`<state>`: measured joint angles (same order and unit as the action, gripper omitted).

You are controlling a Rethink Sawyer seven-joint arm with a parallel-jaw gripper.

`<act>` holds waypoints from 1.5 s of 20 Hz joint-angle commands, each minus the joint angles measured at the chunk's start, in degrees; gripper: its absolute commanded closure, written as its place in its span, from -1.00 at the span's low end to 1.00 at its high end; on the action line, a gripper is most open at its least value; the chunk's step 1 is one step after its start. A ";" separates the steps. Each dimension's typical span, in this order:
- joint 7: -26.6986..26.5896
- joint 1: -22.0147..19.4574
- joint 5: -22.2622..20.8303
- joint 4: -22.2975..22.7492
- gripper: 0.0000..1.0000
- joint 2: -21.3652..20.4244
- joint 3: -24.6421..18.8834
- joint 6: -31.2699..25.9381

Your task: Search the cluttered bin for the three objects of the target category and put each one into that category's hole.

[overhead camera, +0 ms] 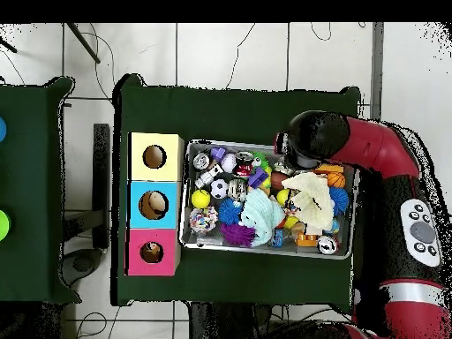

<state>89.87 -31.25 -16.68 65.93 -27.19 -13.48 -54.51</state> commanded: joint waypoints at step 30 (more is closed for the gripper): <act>-13.52 -9.15 -10.22 15.17 -1.00 -3.95 -8.17 4.94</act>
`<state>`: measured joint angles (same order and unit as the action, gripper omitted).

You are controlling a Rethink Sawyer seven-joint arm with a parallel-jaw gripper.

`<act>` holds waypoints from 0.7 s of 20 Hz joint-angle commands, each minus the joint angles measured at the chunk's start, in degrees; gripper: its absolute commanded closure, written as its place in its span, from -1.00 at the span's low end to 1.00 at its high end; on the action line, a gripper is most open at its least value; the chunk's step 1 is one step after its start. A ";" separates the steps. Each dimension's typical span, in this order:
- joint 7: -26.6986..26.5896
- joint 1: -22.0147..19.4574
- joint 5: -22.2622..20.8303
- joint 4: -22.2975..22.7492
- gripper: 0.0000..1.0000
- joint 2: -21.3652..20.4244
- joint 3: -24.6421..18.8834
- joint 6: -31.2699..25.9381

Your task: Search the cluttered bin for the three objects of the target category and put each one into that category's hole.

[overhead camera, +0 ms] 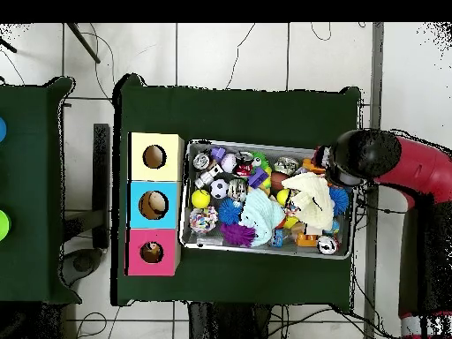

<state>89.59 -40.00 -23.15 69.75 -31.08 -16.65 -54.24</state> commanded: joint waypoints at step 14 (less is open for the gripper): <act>-8.30 -2.05 -6.39 17.86 -1.00 0.93 -3.33 13.20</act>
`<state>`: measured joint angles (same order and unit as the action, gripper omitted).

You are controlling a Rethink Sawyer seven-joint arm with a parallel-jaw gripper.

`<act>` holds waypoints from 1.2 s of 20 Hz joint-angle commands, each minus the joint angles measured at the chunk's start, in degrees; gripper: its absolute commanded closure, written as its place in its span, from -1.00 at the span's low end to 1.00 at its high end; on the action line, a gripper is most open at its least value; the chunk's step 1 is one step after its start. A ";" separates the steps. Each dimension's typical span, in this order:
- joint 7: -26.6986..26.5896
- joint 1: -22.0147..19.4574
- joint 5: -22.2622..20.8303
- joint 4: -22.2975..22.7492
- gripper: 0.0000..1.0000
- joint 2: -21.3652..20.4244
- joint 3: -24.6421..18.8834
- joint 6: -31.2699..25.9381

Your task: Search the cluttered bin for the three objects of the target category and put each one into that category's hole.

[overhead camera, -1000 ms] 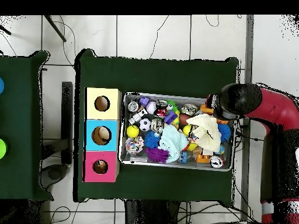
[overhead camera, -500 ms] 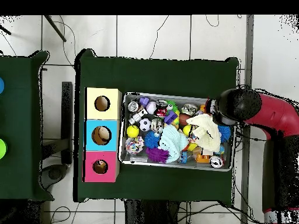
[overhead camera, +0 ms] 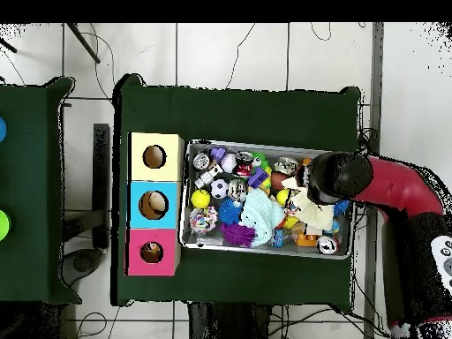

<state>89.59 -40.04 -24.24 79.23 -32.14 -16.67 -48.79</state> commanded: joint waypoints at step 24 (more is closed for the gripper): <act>0.57 -2.54 -10.07 14.79 1.00 7.20 -1.70 24.96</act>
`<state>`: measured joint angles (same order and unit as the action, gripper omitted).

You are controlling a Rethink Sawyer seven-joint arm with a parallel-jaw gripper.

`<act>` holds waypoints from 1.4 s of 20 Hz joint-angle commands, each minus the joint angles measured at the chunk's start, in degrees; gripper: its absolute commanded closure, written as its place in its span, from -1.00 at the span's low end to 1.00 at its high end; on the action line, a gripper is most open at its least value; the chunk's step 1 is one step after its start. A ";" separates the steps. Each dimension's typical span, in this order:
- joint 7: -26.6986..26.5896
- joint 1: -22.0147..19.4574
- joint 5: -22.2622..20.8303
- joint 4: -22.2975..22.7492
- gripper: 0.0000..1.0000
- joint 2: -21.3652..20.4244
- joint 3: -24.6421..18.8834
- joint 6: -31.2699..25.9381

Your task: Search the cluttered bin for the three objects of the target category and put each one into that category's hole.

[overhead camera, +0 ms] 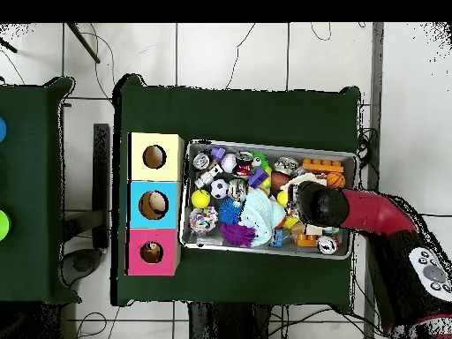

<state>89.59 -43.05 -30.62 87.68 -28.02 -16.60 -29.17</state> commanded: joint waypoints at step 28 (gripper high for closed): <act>9.94 15.73 10.74 17.35 1.00 -22.82 5.64 -16.01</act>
<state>89.61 -27.75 -21.54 98.57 -50.56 -13.53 -45.82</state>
